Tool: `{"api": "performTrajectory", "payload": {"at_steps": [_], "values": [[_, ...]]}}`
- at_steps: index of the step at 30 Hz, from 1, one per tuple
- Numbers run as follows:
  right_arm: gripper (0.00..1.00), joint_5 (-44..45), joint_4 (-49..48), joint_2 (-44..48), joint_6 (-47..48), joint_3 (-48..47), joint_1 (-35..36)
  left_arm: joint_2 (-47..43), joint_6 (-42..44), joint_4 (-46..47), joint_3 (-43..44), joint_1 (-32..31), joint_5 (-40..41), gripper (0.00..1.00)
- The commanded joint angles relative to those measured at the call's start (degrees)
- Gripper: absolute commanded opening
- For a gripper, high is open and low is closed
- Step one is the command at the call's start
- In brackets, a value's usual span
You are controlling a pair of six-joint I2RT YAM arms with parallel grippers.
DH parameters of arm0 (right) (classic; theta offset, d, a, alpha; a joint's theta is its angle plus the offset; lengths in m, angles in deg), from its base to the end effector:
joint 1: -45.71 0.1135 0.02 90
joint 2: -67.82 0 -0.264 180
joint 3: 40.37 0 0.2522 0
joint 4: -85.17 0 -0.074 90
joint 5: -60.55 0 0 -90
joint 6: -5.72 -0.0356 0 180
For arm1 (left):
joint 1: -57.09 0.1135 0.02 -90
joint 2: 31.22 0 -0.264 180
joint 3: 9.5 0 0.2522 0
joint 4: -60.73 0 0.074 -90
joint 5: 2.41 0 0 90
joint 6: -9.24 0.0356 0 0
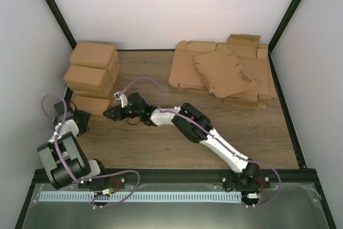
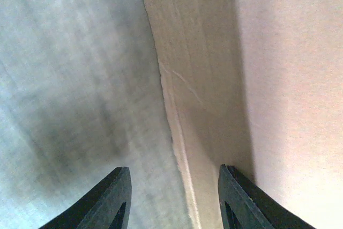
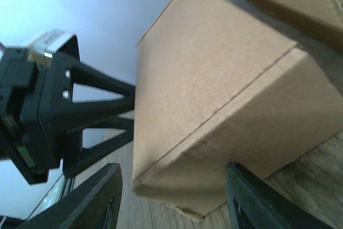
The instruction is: Fold the paper box
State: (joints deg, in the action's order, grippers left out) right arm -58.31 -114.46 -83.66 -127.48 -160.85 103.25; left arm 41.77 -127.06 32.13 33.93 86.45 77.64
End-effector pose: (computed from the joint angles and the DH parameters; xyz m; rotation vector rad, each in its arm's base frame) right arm 0.2921 0.4912 0.0889 -0.6837 1.9777 1.6275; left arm 0.1945 0.1023 0.1489 -1.5423 2.0913 -0.3328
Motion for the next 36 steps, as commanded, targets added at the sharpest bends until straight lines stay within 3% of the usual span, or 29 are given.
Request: {"api": "performTrajectory", "payload": {"at_steps": [1, 9, 23, 36], "values": [[0.56, 1.98, 5.24, -3.76, 3.55, -4.83, 0.51, 2.94, 0.44, 4.68, 3.21, 0.43, -2.94, 0.47], [0.57, 5.34, 11.19, -6.04, 4.51, -11.50, -0.35, 4.01, -3.10, 7.86, 1.76, 0.49, -5.13, 0.43], [0.60, 5.21, 12.07, -9.61, 4.00, -17.62, -1.51, 3.92, -5.64, 10.74, -0.30, 0.48, -8.94, 0.39], [0.60, 5.84, 12.92, -8.11, 5.12, -16.00, -2.07, 4.24, -6.80, 11.24, -1.36, 0.43, -9.29, 0.37]]}}
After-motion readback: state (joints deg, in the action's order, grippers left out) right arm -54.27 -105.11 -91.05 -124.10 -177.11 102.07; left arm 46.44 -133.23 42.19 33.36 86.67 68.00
